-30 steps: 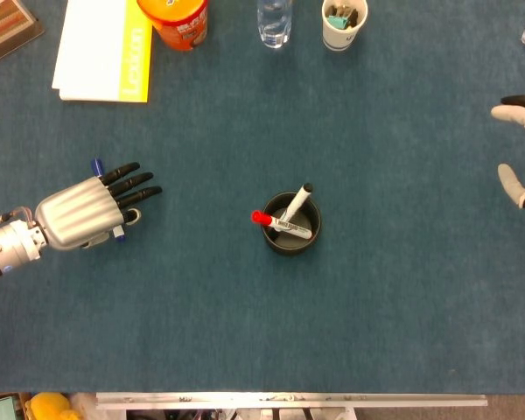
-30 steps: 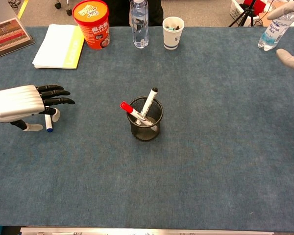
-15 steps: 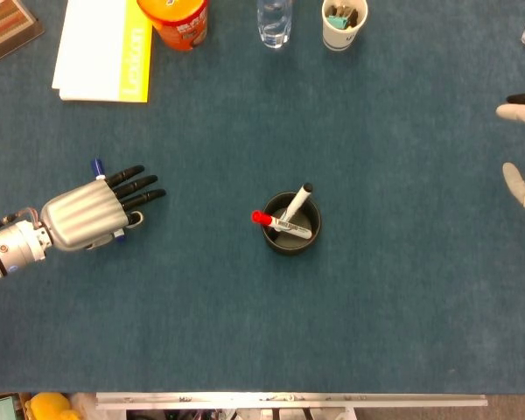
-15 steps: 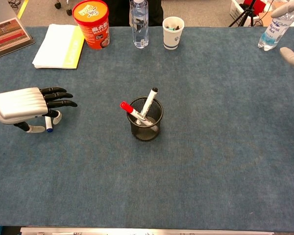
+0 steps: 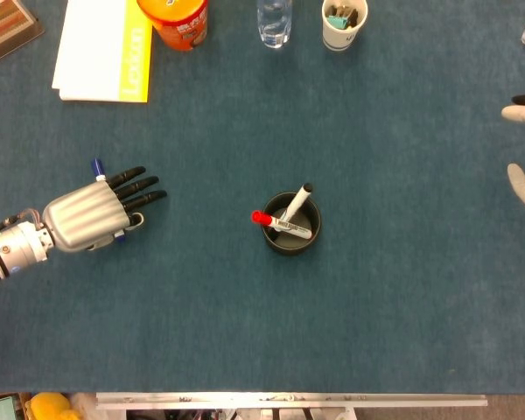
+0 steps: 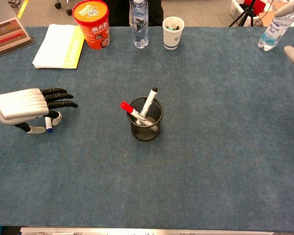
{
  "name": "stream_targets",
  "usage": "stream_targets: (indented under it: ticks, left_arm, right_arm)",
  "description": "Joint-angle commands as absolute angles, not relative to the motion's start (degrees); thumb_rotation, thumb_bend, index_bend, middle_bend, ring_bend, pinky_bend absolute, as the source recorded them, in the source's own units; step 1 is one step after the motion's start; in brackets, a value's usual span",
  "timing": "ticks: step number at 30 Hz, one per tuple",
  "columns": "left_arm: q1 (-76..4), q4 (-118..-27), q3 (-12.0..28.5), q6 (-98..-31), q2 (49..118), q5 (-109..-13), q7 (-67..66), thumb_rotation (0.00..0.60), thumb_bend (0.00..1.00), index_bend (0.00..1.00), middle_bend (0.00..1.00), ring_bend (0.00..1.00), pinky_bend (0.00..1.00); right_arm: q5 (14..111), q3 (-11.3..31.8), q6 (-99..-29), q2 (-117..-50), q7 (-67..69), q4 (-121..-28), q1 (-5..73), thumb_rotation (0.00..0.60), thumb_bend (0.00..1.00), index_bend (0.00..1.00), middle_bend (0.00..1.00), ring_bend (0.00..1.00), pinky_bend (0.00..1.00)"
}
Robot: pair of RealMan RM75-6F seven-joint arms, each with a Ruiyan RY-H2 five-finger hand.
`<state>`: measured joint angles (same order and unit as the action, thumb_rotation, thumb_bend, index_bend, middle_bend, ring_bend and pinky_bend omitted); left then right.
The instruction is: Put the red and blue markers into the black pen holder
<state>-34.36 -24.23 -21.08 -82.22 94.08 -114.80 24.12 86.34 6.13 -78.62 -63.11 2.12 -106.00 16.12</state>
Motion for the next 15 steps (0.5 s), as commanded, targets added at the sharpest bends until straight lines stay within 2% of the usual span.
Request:
stream_targets:
  ticks: [1,15]
  left_arm:
    - [-34.4,-24.21,-21.18,-82.1,94.18,-114.73,24.06,0.6,0.23,0.49,0.11,0.0,0.08]
    - [-34.7,-24.37,-21.61,-81.57,94.58,-114.3,24.34,0.6,0.23,0.53,0.11,0.0,0.08]
  right_arm:
    - [86.33,6.15,-78.69,-63.08,2.17,-105.97,16.03,0.6,0.36,0.28,0.24,0.05,0.0]
    - [86.47,6.27,-79.14,-62.74,2.57,-105.88,15.47,0.6,0.36,0.28,0.24,0.05,0.0]
